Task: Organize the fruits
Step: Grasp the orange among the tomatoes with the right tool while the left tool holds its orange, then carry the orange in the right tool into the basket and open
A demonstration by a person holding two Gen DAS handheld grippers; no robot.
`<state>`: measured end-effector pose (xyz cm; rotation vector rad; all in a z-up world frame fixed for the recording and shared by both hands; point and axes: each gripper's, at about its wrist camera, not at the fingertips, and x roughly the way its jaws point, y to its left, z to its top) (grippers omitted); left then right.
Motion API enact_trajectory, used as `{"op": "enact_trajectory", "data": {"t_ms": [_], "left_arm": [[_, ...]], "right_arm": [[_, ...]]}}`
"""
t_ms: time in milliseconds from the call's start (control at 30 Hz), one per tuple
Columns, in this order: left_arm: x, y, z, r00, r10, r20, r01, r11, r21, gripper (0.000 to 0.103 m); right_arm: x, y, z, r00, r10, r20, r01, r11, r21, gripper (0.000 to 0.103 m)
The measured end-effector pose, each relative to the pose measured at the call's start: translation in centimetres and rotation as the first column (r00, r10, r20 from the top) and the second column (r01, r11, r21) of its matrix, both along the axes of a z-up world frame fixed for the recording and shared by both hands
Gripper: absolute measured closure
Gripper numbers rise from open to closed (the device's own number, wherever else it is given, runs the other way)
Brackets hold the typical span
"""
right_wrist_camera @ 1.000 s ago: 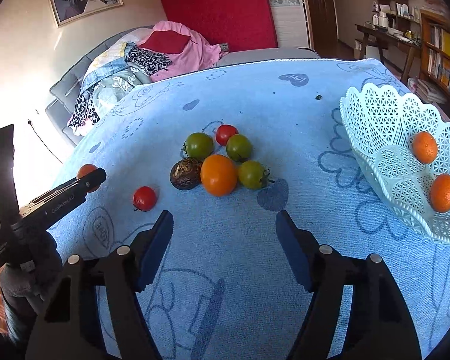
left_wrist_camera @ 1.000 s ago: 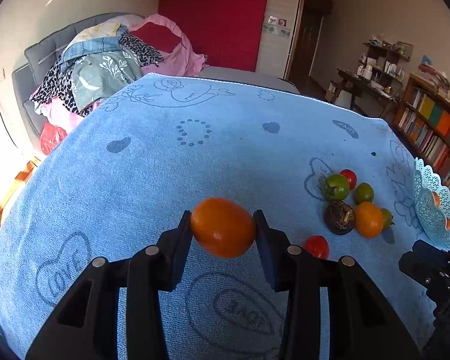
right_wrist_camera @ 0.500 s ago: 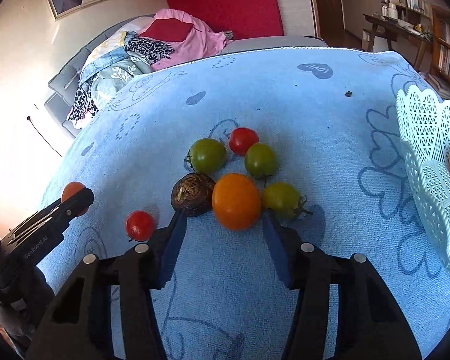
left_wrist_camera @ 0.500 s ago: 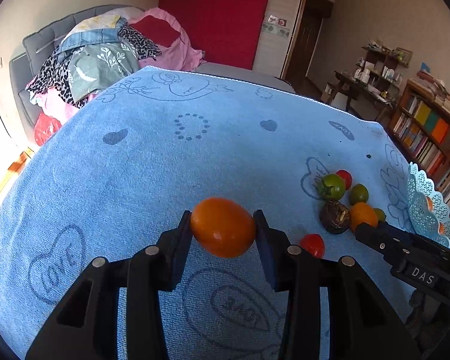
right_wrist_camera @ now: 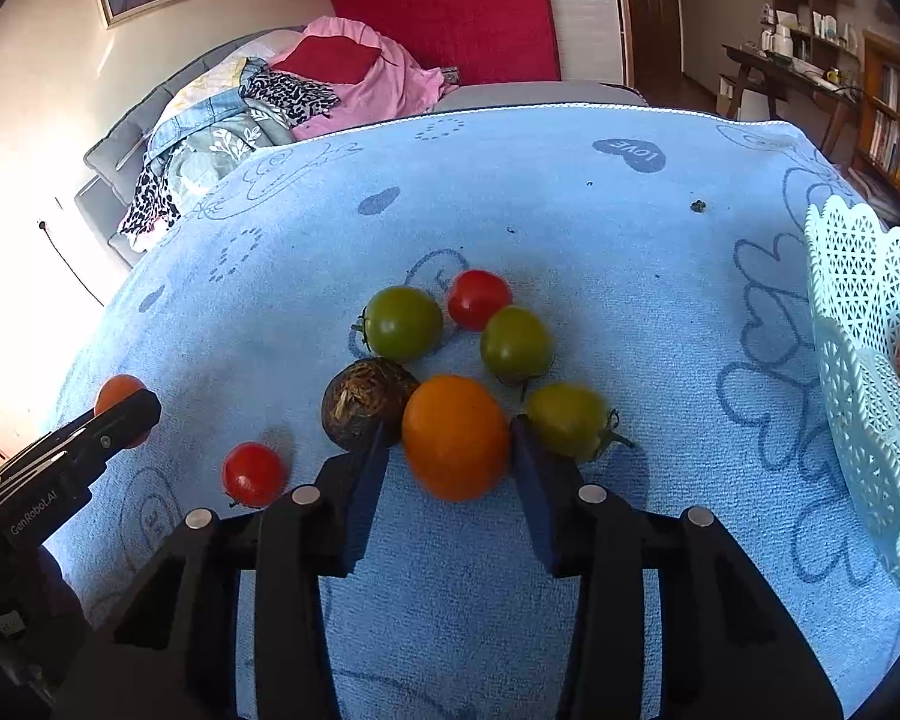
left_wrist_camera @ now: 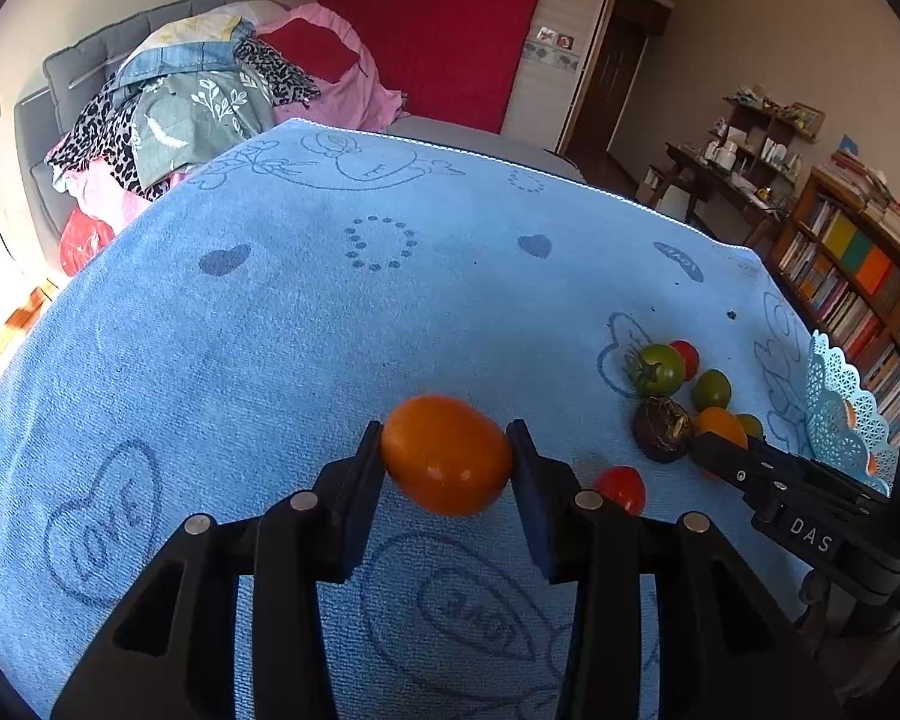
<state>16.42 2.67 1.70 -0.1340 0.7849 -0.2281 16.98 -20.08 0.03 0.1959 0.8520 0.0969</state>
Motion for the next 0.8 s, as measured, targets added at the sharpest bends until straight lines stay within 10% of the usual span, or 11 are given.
{"op": "enact_trajectory", "data": {"t_ms": [800], "left_arm": [[-0.2,-0.4,0.2,1.000,-0.009,0.016,0.009,1.000,0.017,0.062]], "right_arm": [[-2.2,0.3,1.8,0.998,-0.016,0.055,0.015,1.000,0.021,0.067]]}}
